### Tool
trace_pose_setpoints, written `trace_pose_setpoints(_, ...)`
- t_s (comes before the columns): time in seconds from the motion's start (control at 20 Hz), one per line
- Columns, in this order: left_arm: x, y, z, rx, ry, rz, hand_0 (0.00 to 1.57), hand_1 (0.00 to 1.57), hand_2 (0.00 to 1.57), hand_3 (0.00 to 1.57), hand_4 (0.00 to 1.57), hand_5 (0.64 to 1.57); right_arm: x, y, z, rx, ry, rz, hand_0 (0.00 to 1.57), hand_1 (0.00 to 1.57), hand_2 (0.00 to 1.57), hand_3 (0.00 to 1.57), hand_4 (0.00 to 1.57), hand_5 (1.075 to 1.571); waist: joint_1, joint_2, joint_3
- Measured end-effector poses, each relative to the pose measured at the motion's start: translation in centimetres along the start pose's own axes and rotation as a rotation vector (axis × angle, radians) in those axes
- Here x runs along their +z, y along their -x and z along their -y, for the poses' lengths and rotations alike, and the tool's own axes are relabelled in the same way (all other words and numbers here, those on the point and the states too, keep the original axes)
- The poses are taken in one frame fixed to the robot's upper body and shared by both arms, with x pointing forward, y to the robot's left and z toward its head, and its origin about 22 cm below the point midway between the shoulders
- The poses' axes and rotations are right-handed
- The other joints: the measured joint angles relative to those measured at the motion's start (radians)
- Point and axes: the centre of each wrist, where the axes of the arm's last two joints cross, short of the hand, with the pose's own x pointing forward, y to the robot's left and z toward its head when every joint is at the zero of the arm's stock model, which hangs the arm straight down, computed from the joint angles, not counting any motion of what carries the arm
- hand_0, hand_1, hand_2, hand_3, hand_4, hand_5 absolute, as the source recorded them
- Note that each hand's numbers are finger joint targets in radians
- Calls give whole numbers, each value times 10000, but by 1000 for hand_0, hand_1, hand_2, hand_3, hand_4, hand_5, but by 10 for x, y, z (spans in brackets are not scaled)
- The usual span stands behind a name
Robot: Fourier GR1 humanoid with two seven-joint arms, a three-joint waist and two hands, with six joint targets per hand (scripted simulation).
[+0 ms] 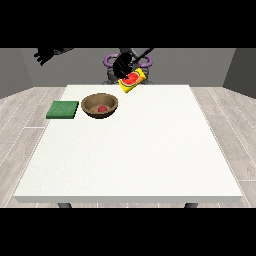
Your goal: Pick the cup and pour the ball into the bowl, then pick the bowl and place it on the pad
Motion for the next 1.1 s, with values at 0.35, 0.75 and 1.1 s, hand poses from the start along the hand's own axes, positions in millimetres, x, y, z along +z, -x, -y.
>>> trace_pose_setpoints(0.35,10,20,15,3777,-728,-1314,276,276,1488,1571,901,1570,2,-6,6,24,583,35,0,0,0,319,525,1569,789,74,-26)
trace_pose_setpoints(0.75,49,19,62,9643,-783,-3253,1093,1093,1133,814,1061,1567,9,-2,9,46,1387,-154,0,0,0,198,580,1562,1951,106,-65)
trace_pose_setpoints(1.1,80,8,64,16419,-1456,-5083,0,0,0,0,884,1469,-11,-7,-25,-318,784,595,0,0,0,229,579,1567,1662,1483,-194)
